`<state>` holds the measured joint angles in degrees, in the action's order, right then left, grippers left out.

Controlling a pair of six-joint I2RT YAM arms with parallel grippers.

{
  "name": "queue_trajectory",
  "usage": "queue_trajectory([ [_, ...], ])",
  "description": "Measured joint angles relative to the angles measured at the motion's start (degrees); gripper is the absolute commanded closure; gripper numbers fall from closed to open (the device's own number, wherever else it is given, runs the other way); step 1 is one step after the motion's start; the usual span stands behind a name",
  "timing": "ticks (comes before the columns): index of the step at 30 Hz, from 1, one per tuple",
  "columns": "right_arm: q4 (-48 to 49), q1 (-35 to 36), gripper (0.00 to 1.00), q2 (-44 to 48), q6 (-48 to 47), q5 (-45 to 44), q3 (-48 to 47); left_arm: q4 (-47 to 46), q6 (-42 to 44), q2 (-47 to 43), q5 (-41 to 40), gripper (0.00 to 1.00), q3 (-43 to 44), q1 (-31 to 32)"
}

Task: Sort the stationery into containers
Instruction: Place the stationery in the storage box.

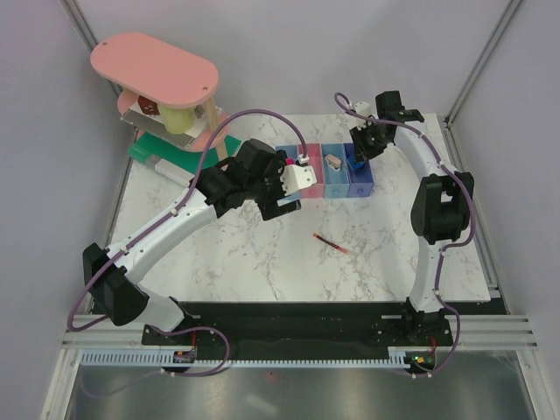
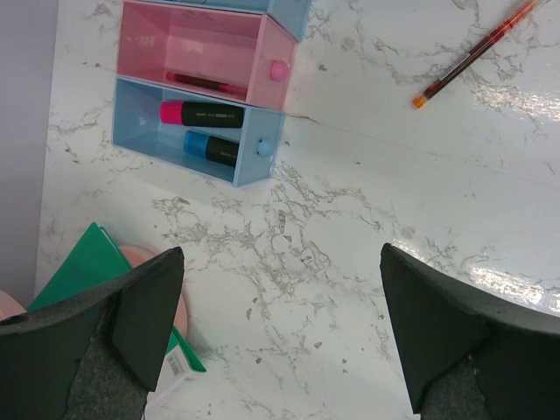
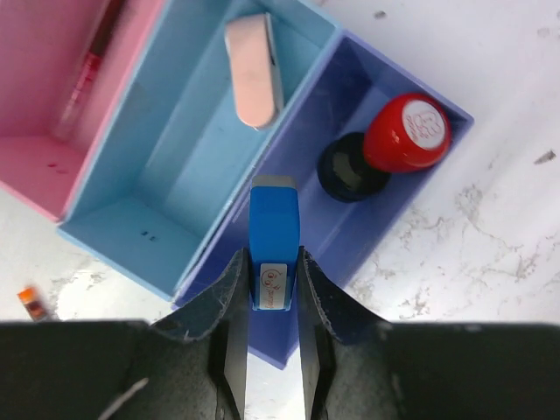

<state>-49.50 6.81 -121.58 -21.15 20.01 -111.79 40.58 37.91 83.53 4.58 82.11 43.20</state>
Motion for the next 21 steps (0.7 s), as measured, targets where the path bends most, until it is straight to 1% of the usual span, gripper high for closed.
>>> queue_trajectory([
  [6,1.3,-1.0,1.0,0.0,-1.2,-3.1,2.5,0.0,0.0,0.0,0.0,0.0,0.0,0.0],
  [11,1.5,-1.1,0.99,0.0,-1.9,-3.8,3.9,0.0,0.0,0.1,0.0,0.0,0.0,0.0],
  [14,1.7,-1.1,0.88,-0.2,-2.5,-4.2,4.0,0.0,0.0,0.3,0.0,0.0,0.0,0.0],
  [15,1.8,-1.1,0.77,-0.3,-2.6,-4.3,4.0,0.0,0.0,0.3,0.0,0.0,0.0,0.0],
  [18,1.9,-1.1,0.64,-0.8,-2.9,-4.5,4.0,0.0,0.0,0.3,0.0,0.0,0.0,0.0],
  [21,1.9,-1.1,0.6,-1.4,-3.1,-4.5,4.0,0.0,0.0,0.3,0.0,0.0,0.0,0.0],
])
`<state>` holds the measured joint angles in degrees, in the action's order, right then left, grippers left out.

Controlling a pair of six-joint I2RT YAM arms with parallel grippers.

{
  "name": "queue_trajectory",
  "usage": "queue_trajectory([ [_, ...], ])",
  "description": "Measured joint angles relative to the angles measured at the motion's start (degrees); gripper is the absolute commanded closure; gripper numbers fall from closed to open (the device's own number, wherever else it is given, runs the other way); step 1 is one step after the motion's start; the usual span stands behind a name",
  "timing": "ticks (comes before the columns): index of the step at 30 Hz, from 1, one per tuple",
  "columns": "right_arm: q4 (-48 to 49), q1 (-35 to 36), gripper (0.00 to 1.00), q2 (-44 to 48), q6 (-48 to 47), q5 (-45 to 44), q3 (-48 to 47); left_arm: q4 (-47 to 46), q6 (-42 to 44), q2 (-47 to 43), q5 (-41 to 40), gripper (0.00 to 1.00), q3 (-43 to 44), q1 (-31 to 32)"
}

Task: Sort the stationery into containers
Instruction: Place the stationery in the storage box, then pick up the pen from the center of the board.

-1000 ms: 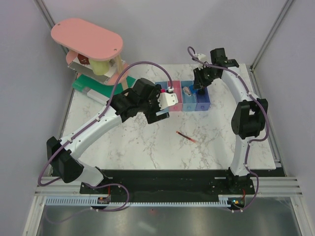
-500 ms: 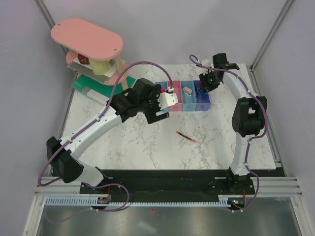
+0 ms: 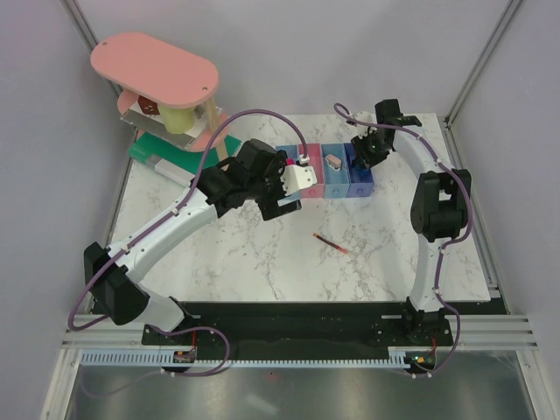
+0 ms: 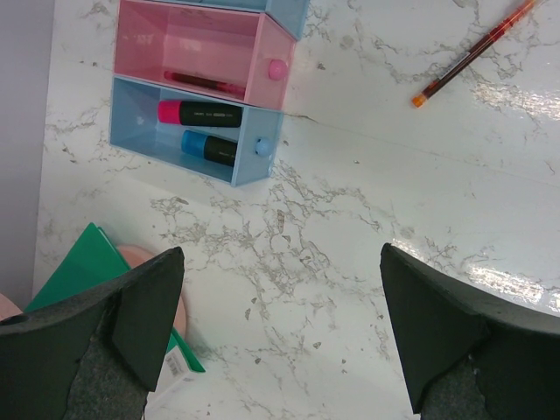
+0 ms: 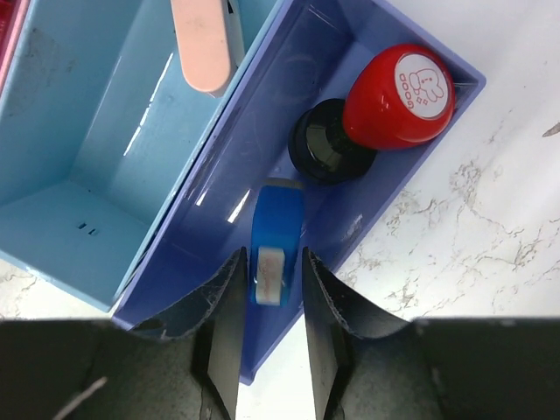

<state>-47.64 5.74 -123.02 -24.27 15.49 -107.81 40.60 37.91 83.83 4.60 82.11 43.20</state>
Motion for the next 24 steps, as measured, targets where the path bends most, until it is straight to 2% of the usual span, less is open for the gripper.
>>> queue_trajectory([
  [4,0.0,0.0,0.53,-0.3,-0.3,-0.2,0.0,0.0,0.0,0.1,0.0,0.0,0.0,0.0],
  [12,-0.3,0.0,0.53,-0.7,-0.6,-0.3,-1.6,0.0,0.0,1.0,0.0,0.0,0.1,0.0],
  [24,3.2,0.0,0.53,-5.1,0.0,-2.6,-15.9,0.0,0.0,1.2,0.0,0.0,0.5,0.0],
])
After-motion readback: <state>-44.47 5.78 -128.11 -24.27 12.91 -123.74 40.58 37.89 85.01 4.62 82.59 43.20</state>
